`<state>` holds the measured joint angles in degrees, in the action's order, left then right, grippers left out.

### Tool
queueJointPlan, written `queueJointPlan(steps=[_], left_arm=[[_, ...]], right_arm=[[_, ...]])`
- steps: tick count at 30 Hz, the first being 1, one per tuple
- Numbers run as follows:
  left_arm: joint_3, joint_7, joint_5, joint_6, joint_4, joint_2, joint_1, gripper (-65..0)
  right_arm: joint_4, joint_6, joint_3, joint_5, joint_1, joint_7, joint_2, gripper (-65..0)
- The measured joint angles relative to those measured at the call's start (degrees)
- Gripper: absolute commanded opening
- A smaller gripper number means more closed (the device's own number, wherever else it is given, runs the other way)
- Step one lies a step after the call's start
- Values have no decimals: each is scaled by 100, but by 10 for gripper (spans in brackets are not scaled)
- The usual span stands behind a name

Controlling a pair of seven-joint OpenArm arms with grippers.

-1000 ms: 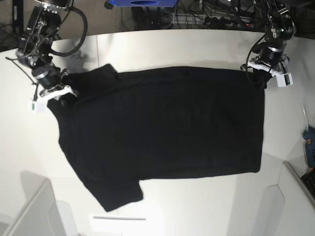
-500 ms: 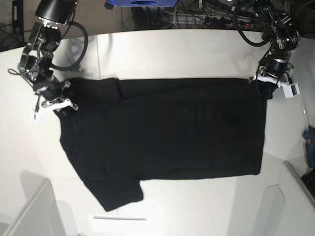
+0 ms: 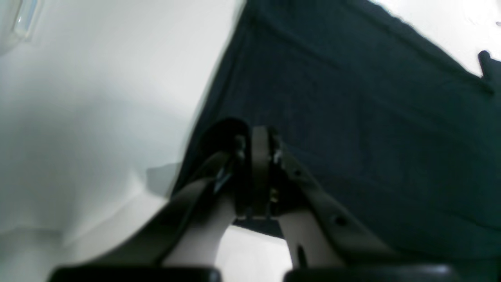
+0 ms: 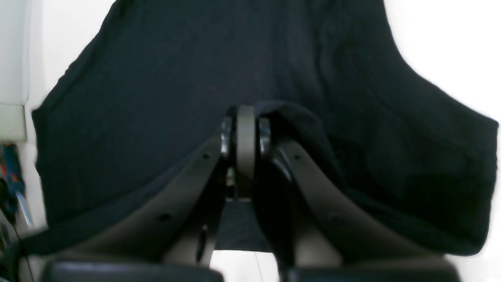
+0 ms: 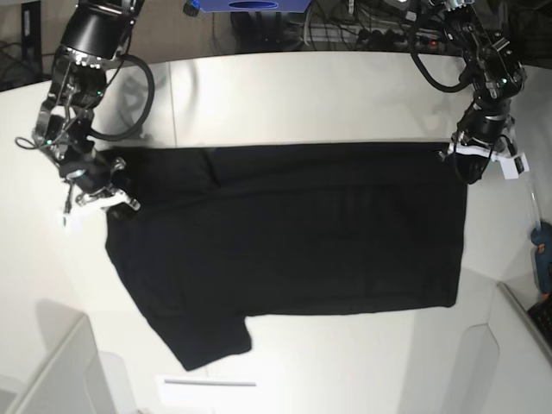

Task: Fold the T-shirt properly
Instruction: 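Release and shift both grippers along the shoulder edge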

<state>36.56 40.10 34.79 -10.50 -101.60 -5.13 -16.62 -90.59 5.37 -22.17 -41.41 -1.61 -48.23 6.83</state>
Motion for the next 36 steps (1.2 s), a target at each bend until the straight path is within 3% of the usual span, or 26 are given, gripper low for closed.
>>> queueJointPlan(steps=[4, 33, 36], left_arm=[[-13, -17, -4, 11, 35, 2, 11, -650], [13, -20, -4, 24, 487, -125, 361, -650], [13, -17, -7, 24, 487, -122, 378, -650]], right_arm=[[0, -44, 306, -28, 96, -2, -52, -650], [601, -87, 306, -7, 289, 168, -24, -650], [603, -87, 306, -7, 284, 168, -24, -527]])
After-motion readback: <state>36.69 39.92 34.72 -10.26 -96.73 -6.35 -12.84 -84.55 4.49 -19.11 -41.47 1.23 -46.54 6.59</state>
